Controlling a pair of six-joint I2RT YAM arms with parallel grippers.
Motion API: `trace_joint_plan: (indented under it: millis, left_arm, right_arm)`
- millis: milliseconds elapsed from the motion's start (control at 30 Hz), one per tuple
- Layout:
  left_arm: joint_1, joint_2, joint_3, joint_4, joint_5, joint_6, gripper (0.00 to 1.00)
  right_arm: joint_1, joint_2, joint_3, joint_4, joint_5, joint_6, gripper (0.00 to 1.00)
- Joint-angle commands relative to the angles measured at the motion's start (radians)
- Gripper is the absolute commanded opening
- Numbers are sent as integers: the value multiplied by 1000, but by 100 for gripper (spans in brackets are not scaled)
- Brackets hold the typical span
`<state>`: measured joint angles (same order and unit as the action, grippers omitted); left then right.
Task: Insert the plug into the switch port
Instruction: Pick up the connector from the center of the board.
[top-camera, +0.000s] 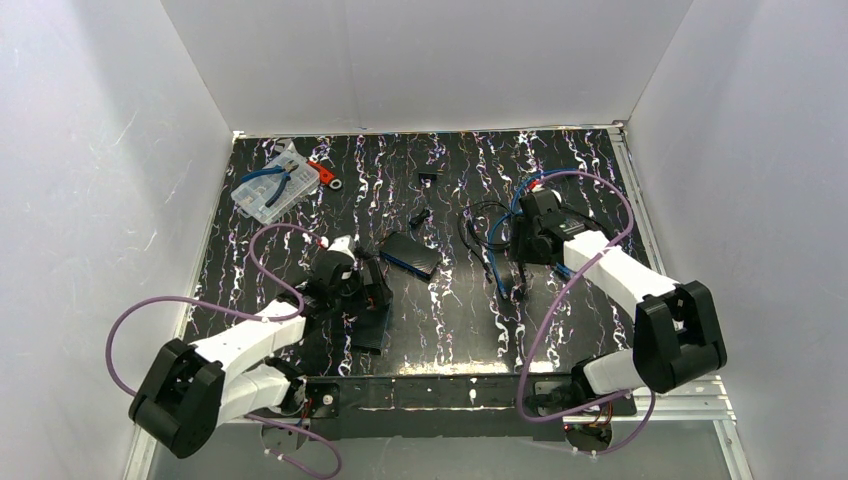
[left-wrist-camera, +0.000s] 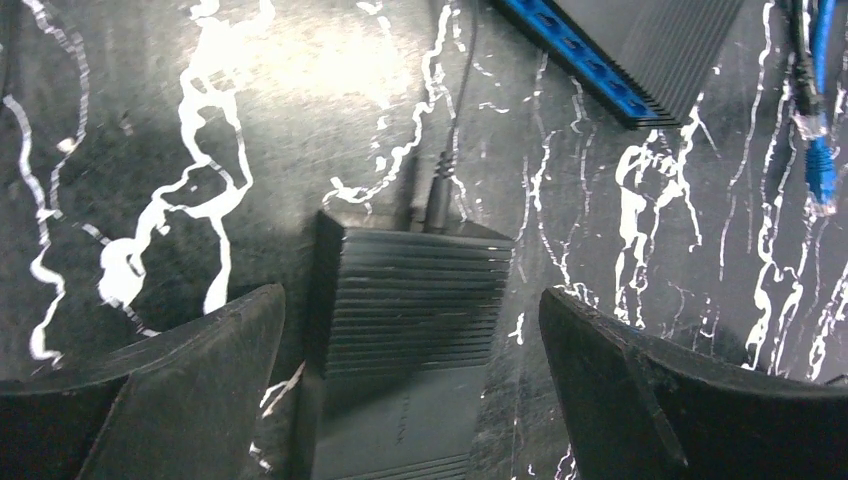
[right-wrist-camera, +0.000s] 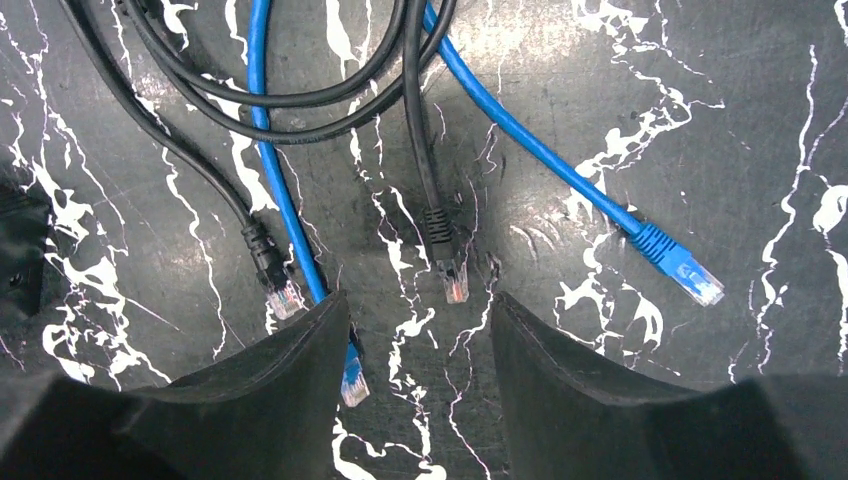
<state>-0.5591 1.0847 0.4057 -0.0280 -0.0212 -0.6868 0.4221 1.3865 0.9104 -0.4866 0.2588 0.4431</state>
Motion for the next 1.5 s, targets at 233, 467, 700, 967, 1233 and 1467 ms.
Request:
trace_joint_plan:
  millis: [233, 467, 700, 967, 1233, 1467]
  left_arm:
    - [4, 126, -22, 87, 193, 58, 100]
    - [4, 142, -39, 110, 261, 49, 100]
    - [2, 104, -51, 104, 301, 18, 99]
    - [3, 2, -68, 78, 329, -35, 100]
    - [1, -9, -58, 38, 317, -26, 100]
    - [1, -71, 15, -83, 283, 8, 100]
  right_arm:
    - [-49, 118, 18, 74, -77, 25, 55]
    - [-70, 167, 32, 84, -82, 26, 53]
    - [-77, 222, 55, 77, -80, 16, 50]
    - [-82, 243, 63, 85, -79, 15, 37]
    - [-86, 255, 91, 72, -71, 5, 10]
    - [-86, 181, 72, 70, -53, 9, 1]
